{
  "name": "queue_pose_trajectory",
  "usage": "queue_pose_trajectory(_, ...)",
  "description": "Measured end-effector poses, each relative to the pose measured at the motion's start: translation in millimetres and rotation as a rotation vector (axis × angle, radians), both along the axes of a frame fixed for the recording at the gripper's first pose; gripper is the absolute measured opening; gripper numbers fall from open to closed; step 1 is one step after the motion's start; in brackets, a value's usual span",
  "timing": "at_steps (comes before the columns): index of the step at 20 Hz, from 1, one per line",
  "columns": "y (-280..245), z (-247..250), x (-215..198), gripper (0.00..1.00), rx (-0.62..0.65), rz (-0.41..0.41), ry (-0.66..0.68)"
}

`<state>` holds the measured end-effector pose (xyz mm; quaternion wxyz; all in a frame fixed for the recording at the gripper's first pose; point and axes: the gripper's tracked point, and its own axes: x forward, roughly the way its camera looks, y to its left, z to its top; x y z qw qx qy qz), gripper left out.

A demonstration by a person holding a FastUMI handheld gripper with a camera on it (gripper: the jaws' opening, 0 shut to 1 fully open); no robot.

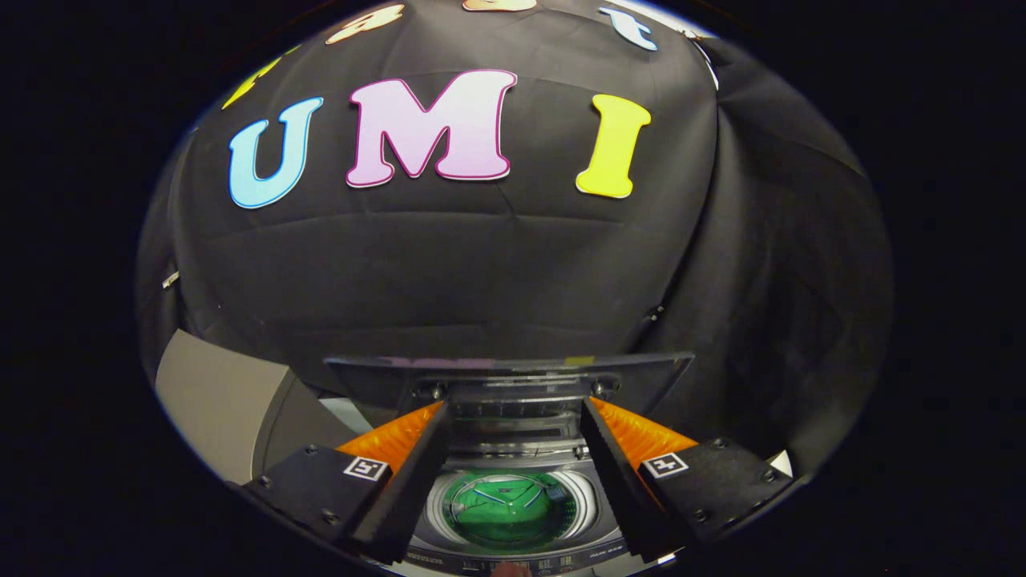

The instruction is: Put the clothes into the washing machine and then close the washing machine lid.

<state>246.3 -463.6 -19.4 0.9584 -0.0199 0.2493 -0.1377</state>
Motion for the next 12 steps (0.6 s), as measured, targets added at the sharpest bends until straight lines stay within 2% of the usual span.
queue_pose_trajectory(6, -12, 25, 38, 0.99, -0.011, 0.011, -0.021)
queue_pose_trajectory(12, -29, -3, 69, 0.99, 0.014, -0.007, 0.049)
